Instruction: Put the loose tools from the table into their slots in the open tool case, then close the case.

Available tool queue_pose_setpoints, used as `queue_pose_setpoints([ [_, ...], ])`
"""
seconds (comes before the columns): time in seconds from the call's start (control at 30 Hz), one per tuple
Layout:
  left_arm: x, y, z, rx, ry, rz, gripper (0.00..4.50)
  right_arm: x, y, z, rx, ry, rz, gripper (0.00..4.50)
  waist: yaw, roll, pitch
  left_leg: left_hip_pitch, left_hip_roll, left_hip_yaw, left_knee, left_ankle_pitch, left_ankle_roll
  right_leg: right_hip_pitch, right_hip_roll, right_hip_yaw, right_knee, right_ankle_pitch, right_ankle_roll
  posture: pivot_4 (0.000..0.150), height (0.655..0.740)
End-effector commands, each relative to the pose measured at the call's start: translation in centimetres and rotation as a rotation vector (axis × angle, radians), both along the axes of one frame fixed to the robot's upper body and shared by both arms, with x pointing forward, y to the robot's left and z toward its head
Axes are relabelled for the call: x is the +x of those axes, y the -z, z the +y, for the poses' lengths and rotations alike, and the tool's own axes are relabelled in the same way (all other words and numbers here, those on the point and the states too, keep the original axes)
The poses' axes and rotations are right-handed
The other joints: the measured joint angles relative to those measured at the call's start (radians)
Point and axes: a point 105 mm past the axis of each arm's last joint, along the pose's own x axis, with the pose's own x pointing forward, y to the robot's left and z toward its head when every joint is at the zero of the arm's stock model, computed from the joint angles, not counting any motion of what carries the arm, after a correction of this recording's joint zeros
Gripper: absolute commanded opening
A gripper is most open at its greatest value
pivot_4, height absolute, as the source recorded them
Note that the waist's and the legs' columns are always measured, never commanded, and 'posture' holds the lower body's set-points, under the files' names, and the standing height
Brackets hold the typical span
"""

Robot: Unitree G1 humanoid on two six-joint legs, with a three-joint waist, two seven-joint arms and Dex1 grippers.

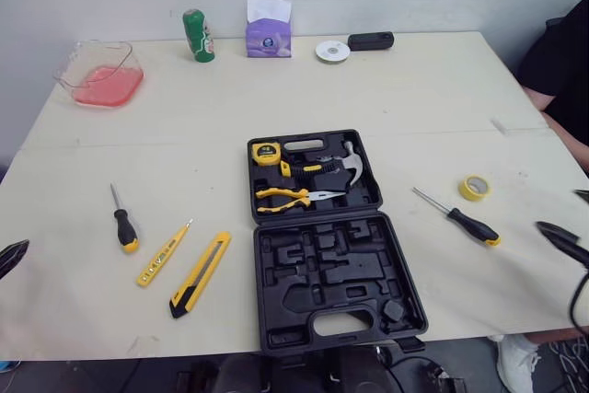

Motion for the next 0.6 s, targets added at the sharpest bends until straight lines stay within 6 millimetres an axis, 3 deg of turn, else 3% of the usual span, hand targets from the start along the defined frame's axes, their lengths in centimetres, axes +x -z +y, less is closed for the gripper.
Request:
queue_pose_setpoints([
  [0.03, 1.1, -2.0, -2.4, -0.051, 0.056, -0.054, 4.50, 1.2, -2.5, 2.6, -0.020, -0.082, -0.102, 4.43, 0.001, 0.001, 0.000, 0.000, 0.000, 0.001, 0.000, 0.000, 0.000, 0.000, 0.000, 0.000, 0.000, 0.000, 0.000, 0.150, 0.7400],
  [0.2, 3.3, -1.4, -7.2, -0.078, 0.086, 0.095, 4.50, 3.0, -4.4, 9.0, 0.110, -0.357, -0.136, 4.43, 0.006, 0.000, 0.000, 0.000, 0.000, 0.001, 0.002, 0.000, 0.000, 0.000, 0.000, 0.001, 0.001, 0.000, 0.000, 0.150, 0.7400],
  [0.23, 3.6, -1.2, -8.4, 0.001, 0.111, 0.147, 4.50, 2.9, -4.1, 10.2, 0.120, -0.412, -0.112, 4.43, 0.010, 0.000, 0.000, 0.001, 0.000, 0.000, 0.002, 0.000, 0.000, 0.000, 0.001, 0.001, 0.002, 0.000, -0.001, 0.150, 0.7400],
  [0.3, 4.2, -1.5, -9.8, 0.062, 0.091, 0.163, 4.50, 2.9, -3.8, 11.8, 0.130, -0.475, -0.101, 4.43, 0.019, 0.000, 0.000, 0.000, 0.001, 0.000, 0.001, 0.003, 0.004, 0.000, 0.002, 0.001, 0.002, 0.000, -0.001, 0.150, 0.7400],
  [0.43, 5.3, -2.4, -11.6, -0.025, -0.025, 0.134, 4.50, 3.1, -4.2, 14.0, 0.152, -0.565, -0.146, 4.43, 0.033, 0.000, 0.000, -0.002, 0.000, -0.001, 0.002, 0.003, 0.005, 0.000, 0.002, 0.000, 0.003, 0.001, -0.001, 0.150, 0.7400],
  [0.53, 5.7, -2.1, -13.5, -0.037, -0.035, 0.186, 4.50, 2.8, -3.8, 15.4, 0.130, -0.660, -0.135, 4.43, 0.043, 0.000, 0.000, -0.002, -0.001, 0.000, 0.004, 0.003, 0.006, 0.000, 0.003, 0.000, 0.004, 0.001, 0.000, 0.150, 0.7400],
  [0.6, 5.9, -1.7, -13.7, -0.061, -0.103, 0.185, 4.50, 2.6, -3.6, 16.4, 0.122, -0.723, -0.128, 4.43, 0.046, 0.000, 0.000, -0.002, -0.001, 0.000, 0.004, 0.004, 0.007, 0.000, 0.004, 0.000, 0.005, 0.001, 0.000, 0.150, 0.7400],
])
